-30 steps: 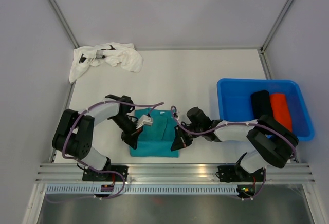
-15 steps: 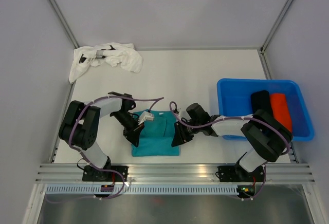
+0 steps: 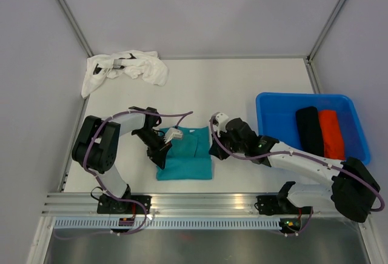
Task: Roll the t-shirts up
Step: Roll the tshirt
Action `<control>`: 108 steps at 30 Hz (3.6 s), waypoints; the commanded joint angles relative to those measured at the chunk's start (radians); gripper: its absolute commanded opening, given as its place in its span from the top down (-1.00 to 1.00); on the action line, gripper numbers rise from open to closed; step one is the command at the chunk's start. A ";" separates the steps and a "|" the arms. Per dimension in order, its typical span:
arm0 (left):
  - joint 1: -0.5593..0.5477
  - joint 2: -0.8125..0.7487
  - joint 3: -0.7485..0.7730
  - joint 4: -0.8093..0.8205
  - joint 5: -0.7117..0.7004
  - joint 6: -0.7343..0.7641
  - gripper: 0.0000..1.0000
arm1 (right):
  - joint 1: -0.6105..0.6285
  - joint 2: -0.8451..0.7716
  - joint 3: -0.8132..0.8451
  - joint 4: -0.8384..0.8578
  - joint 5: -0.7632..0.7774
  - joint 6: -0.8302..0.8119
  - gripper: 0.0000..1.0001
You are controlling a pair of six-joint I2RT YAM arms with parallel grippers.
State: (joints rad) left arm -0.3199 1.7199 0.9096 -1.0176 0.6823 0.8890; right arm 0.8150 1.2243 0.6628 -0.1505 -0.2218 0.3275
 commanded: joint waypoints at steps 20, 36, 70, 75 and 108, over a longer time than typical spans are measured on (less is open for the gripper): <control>0.004 -0.132 0.057 0.063 -0.179 -0.061 0.03 | 0.122 0.299 -0.095 0.555 -0.027 0.237 1.00; -0.324 -0.603 -0.110 0.243 -0.463 -0.172 -0.20 | 0.036 0.400 -0.140 0.692 -0.074 0.413 0.99; -0.453 -0.528 -0.376 0.429 -0.412 -0.099 -0.34 | 0.180 -0.069 -0.054 0.163 0.113 -0.557 0.15; -0.438 -0.516 -0.364 0.419 -0.382 -0.097 -0.34 | 0.271 -0.149 -0.168 0.085 0.189 -0.928 -0.07; -0.361 -0.568 -0.183 0.179 -0.282 -0.111 -0.36 | 0.360 0.104 -0.094 0.013 0.176 -0.907 0.99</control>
State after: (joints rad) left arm -0.7006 1.1908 0.6758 -0.7506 0.3511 0.7879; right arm 1.2045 1.3685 0.5140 -0.0128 0.0807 -0.6464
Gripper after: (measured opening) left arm 0.678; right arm 0.026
